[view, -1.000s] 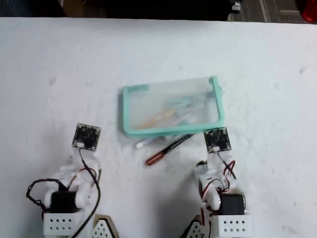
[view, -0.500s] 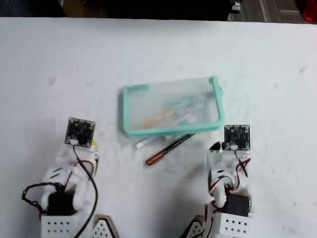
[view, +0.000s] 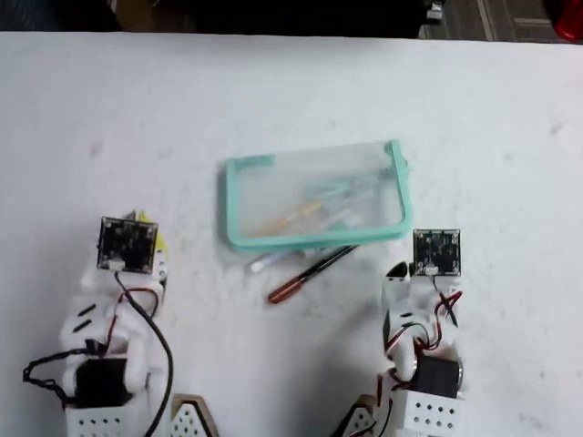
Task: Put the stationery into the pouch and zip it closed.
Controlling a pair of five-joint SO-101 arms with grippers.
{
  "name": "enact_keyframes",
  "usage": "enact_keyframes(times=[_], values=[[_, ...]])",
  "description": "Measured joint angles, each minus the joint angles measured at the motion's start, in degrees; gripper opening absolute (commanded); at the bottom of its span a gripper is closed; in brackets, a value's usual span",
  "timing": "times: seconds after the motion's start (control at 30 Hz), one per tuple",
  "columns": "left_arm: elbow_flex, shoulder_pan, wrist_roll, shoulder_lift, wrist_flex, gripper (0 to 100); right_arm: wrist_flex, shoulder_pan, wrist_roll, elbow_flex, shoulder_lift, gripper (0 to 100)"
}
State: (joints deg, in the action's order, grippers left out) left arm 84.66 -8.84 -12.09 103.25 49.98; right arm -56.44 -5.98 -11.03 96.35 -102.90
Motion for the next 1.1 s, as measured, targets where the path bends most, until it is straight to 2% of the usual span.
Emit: enact_keyframes(times=[0.17, 0.3, 0.57, 0.7, 0.83, 0.93, 1.1], values=[[-7.65, 5.89, -1.49, 0.26, 1.85, 7, -2.9, 0.0, 0.0, 0.0, 0.0, 2.5], [-15.3, 10.11, -1.76, -7.56, 3.96, 7, -3.16, 0.0, 0.0, 0.0, 0.0, 2.5], [-34.55, 12.92, -1.76, -44.13, 4.04, 7, -3.43, -3.25, 0.0, 0.0, 0.0, 2.6], [-39.82, 15.82, -1.76, -61.1, 4.04, 7, -3.43, -3.96, 0.0, 0.0, 0.0, 3.3], [-41.67, 17.67, -1.76, -74.29, 2.81, 7, -3.43, -3.78, 0.0, 0.0, 0.0, 14.9], [-41.67, 17.41, -1.76, -83.16, -0.44, 7, -3.43, -3.34, -4.04, 0.0, 0.0, 22.2], [-42.99, 16.0, 1.32, -93.45, -4.22, 7, -3.43, 0.62, -18.9, 0.0, 0.0, 22.7]])
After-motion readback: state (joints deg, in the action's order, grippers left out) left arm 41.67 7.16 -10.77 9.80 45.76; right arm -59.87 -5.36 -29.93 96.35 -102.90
